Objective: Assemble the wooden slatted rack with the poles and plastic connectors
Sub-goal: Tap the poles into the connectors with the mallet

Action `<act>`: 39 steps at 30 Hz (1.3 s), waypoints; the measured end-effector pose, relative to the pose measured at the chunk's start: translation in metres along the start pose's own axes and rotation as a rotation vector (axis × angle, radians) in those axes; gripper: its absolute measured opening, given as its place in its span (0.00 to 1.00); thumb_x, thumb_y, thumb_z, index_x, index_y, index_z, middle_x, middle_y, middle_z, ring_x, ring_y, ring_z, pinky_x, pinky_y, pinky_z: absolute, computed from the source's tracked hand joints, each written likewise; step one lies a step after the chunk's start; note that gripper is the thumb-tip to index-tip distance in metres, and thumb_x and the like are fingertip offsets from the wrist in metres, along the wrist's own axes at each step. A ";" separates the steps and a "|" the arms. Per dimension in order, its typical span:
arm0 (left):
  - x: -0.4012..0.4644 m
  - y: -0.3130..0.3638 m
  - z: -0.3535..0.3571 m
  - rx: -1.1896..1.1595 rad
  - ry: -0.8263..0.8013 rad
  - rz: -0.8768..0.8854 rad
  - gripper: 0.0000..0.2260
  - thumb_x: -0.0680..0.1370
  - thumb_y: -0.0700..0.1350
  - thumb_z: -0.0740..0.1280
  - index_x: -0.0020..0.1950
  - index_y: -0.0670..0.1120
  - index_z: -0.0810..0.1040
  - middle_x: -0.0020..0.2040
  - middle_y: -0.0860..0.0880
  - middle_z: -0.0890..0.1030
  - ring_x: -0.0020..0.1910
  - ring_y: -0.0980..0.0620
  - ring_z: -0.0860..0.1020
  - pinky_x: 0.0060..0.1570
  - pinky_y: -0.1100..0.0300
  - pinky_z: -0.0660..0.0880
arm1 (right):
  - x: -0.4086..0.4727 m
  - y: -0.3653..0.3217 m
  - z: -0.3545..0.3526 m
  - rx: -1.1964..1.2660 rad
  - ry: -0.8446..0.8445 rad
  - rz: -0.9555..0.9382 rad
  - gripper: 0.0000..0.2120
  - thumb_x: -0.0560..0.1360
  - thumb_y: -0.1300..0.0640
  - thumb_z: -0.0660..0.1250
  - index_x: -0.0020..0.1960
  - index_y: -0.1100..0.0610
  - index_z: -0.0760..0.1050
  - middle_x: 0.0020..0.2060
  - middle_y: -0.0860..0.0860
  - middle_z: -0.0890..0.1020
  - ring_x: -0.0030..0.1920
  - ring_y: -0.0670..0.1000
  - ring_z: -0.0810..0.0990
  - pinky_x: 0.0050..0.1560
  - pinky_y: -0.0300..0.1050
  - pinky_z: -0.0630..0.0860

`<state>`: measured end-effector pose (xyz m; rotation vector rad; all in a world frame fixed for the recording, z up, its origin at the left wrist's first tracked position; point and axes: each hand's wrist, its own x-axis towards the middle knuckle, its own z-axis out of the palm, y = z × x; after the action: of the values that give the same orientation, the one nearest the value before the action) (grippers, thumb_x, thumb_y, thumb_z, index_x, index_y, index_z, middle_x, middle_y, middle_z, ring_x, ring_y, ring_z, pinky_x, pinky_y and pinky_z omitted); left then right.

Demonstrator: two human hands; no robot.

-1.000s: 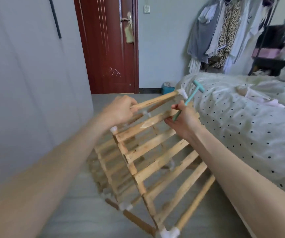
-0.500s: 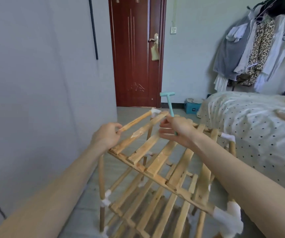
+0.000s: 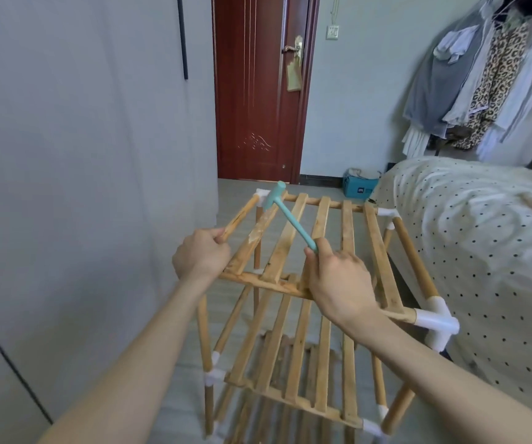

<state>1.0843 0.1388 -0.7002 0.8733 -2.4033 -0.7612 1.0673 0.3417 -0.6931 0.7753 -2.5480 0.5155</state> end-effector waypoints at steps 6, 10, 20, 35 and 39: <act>-0.028 -0.028 0.014 -0.537 -0.302 0.200 0.18 0.80 0.52 0.60 0.69 0.48 0.71 0.57 0.52 0.79 0.56 0.58 0.76 0.61 0.60 0.70 | 0.047 0.062 0.001 0.031 -0.186 0.123 0.12 0.82 0.50 0.52 0.56 0.55 0.70 0.35 0.49 0.75 0.35 0.49 0.76 0.32 0.40 0.72; -0.041 -0.039 0.029 -0.539 -0.357 0.231 0.11 0.77 0.41 0.67 0.59 0.49 0.75 0.49 0.55 0.80 0.46 0.65 0.77 0.51 0.70 0.72 | 0.063 0.071 -0.010 0.071 -0.202 0.195 0.13 0.81 0.54 0.54 0.57 0.60 0.73 0.35 0.50 0.75 0.38 0.51 0.77 0.42 0.49 0.78; -0.041 -0.032 0.045 -0.577 -0.144 0.233 0.07 0.74 0.39 0.70 0.51 0.41 0.81 0.41 0.54 0.80 0.41 0.62 0.76 0.39 0.79 0.68 | 0.022 0.013 -0.034 0.377 -0.270 0.067 0.18 0.81 0.48 0.54 0.41 0.56 0.75 0.27 0.48 0.71 0.23 0.42 0.68 0.24 0.33 0.63; -0.046 -0.035 0.046 -0.598 -0.148 0.197 0.12 0.75 0.42 0.70 0.58 0.42 0.80 0.46 0.51 0.81 0.43 0.63 0.76 0.38 0.80 0.68 | -0.004 -0.012 -0.014 0.399 -0.257 0.022 0.14 0.82 0.50 0.48 0.42 0.50 0.67 0.29 0.49 0.73 0.28 0.46 0.72 0.31 0.44 0.72; -0.046 -0.036 0.045 -0.595 -0.168 0.190 0.13 0.75 0.43 0.70 0.59 0.44 0.80 0.46 0.53 0.80 0.44 0.63 0.76 0.37 0.80 0.68 | 0.009 -0.010 -0.032 0.597 0.029 0.039 0.19 0.82 0.50 0.49 0.37 0.53 0.69 0.27 0.49 0.71 0.24 0.43 0.68 0.28 0.39 0.69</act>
<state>1.1050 0.1623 -0.7666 0.3458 -2.1518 -1.4108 1.0756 0.3449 -0.6594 0.8973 -2.3949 1.3229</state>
